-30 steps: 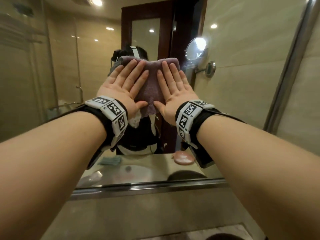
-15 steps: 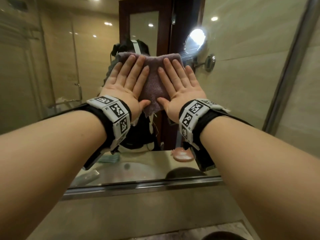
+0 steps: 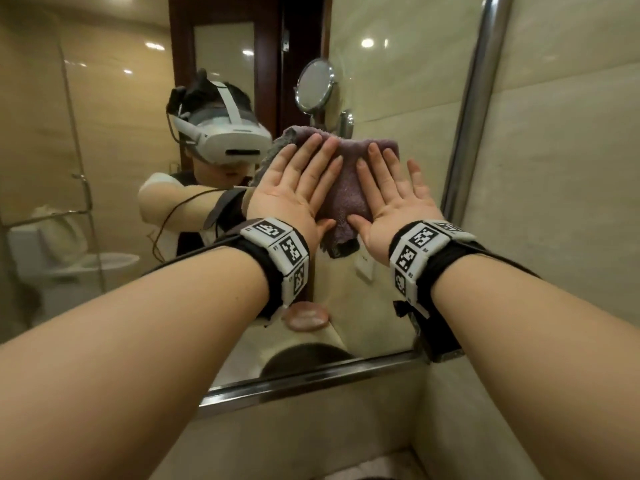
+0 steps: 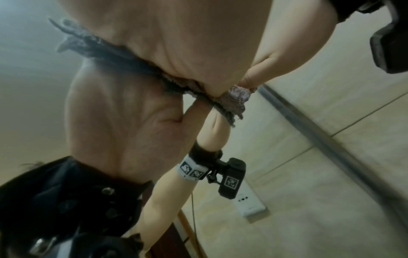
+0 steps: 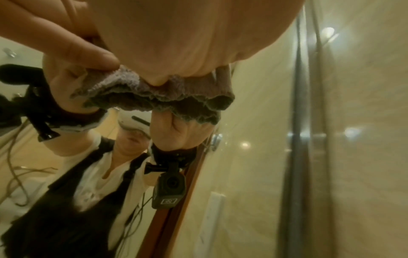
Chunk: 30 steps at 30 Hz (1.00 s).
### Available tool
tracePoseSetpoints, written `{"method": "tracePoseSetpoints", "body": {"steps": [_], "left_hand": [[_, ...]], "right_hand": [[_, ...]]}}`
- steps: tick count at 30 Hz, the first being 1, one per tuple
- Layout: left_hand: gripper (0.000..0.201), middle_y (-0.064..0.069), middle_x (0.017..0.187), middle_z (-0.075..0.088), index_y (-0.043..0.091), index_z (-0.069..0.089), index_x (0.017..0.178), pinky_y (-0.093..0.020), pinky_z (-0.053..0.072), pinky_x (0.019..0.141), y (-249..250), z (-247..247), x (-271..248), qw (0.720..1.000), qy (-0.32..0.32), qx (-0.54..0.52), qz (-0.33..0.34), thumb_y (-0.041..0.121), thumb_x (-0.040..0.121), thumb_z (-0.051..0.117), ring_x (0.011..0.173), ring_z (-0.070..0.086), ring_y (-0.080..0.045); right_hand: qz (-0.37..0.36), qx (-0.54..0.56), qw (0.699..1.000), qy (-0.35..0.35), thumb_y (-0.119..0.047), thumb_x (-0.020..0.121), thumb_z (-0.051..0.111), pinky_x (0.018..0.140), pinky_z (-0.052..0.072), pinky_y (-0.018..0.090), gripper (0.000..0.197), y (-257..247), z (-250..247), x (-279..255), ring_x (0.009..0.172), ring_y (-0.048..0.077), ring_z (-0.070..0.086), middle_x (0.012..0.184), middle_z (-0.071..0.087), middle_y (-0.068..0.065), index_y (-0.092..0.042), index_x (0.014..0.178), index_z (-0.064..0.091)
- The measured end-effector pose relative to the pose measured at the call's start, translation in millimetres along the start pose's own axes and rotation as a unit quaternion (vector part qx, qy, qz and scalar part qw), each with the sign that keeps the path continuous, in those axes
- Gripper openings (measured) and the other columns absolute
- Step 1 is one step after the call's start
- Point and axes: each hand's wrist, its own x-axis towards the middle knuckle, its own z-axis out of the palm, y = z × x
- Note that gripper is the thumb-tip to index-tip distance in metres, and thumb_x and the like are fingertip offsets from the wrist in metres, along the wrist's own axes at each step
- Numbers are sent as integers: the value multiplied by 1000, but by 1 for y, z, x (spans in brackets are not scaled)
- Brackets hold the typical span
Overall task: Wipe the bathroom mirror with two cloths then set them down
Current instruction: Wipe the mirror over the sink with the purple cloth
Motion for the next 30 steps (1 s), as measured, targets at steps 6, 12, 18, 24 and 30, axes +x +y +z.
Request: {"method": "tracePoseSetpoints", "body": {"steps": [6, 12, 18, 24, 30], "left_hand": [[80, -11, 151, -29, 5, -25, 143, -37, -19, 109, 73, -10, 41, 998, 23, -9, 50, 50, 97, 23, 140, -24, -26], [77, -15, 151, -27, 2, -24, 142, -39, -20, 109, 107, -9, 54, 998, 42, 5, 48, 49, 96, 17, 140, -23, -28], [78, -15, 151, -26, 3, -24, 142, -37, -19, 109, 99, -5, 49, 997, 47, 19, 50, 51, 97, 17, 140, -22, -27], [78, -12, 152, -27, 5, -26, 142, -37, -16, 112, 74, 1, 37, 997, 40, 29, 67, 51, 97, 18, 141, -22, -25], [78, -9, 152, -28, 9, -25, 143, -35, -20, 109, 20, 9, 6, 997, 31, 29, 62, 54, 96, 18, 141, -23, -23]], "right_hand": [[58, -39, 997, -35, -52, 95, 24, 110, -20, 37, 79, 63, 27, -10, 140, 22, -25, 150, -33, 8, -12, 143, -25], [58, -82, 994, -33, -44, 98, 21, 110, -20, 41, 75, 82, 39, -12, 140, 23, -26, 150, -32, 12, -5, 141, -26], [50, -58, 997, -22, -44, 97, 25, 111, -19, 38, 77, 80, 39, -15, 141, 24, -24, 151, -29, 12, -5, 143, -23], [47, -7, 999, -9, -46, 96, 28, 111, -19, 36, 80, 58, 43, -17, 141, 26, -23, 151, -29, 14, -5, 143, -22], [0, 37, 999, 34, -46, 96, 31, 111, -19, 35, 82, 13, 33, -15, 140, 26, -25, 151, -30, 12, -6, 143, -23]]}}
